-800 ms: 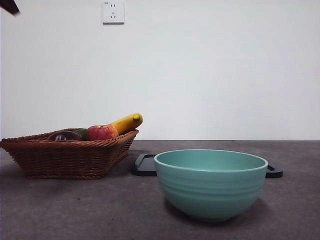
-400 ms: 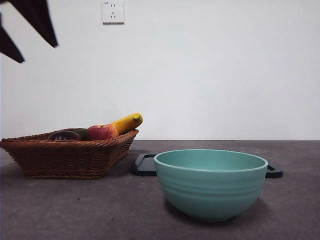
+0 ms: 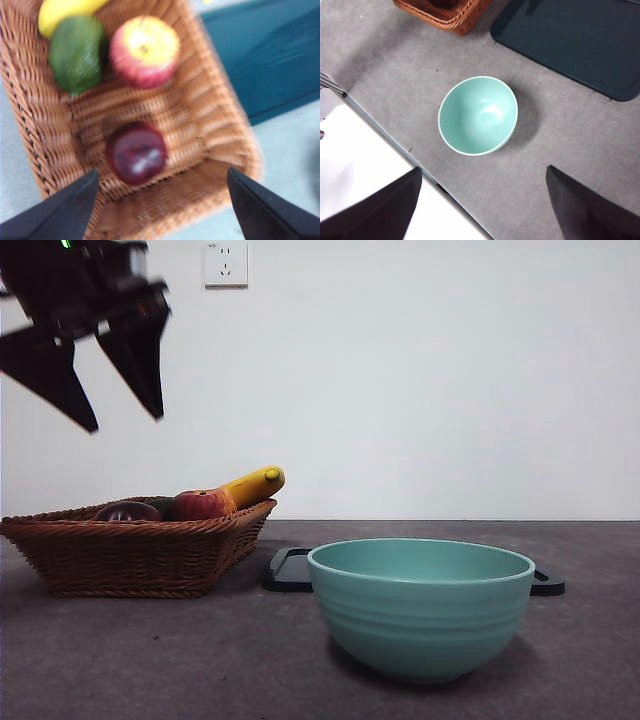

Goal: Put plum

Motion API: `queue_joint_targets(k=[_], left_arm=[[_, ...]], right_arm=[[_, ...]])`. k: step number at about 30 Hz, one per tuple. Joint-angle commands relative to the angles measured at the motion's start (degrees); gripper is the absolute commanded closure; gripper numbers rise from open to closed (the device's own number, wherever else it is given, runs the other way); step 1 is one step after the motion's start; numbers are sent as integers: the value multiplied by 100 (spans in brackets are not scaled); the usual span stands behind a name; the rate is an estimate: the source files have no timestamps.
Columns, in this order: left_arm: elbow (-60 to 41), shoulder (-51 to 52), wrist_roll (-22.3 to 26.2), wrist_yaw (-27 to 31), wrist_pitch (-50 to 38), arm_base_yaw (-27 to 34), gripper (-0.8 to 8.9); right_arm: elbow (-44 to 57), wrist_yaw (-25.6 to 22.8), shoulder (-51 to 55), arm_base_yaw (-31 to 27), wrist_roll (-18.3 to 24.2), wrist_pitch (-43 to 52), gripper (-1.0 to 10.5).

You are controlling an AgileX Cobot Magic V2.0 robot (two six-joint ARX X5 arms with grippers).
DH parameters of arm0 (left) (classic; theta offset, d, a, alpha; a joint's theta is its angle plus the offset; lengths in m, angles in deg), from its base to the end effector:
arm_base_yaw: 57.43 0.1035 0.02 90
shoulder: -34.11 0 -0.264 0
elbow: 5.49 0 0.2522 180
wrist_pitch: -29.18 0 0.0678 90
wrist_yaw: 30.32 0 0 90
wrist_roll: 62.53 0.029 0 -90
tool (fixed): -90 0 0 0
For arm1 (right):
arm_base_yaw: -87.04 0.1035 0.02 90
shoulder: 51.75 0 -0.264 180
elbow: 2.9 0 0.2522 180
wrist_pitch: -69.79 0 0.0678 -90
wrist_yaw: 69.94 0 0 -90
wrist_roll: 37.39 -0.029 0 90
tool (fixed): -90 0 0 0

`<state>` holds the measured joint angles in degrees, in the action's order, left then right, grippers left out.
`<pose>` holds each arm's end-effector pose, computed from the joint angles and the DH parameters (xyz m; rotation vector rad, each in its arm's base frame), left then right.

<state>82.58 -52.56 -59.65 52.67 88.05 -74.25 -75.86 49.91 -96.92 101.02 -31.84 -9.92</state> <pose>0.2945 -0.0927 0.2918 0.1317 0.9967 -0.4056 0.1074 0.0416 0.3351 0.0423 0.8824 0.7540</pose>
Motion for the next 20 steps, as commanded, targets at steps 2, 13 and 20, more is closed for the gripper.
queue_joint_targets(k=[2,13,20], left_arm=[[129,-446,162,168,-127,-42,408],[129,-1309,339,236,-444,-48,408],[129,-1611,402,450,-472,-83,408]], right_arm=[[-103,15,-48,26,-59,35,548],[-103,15,-48,26,-61,35,548],[-103,15,-48,26,-61,35,548]])
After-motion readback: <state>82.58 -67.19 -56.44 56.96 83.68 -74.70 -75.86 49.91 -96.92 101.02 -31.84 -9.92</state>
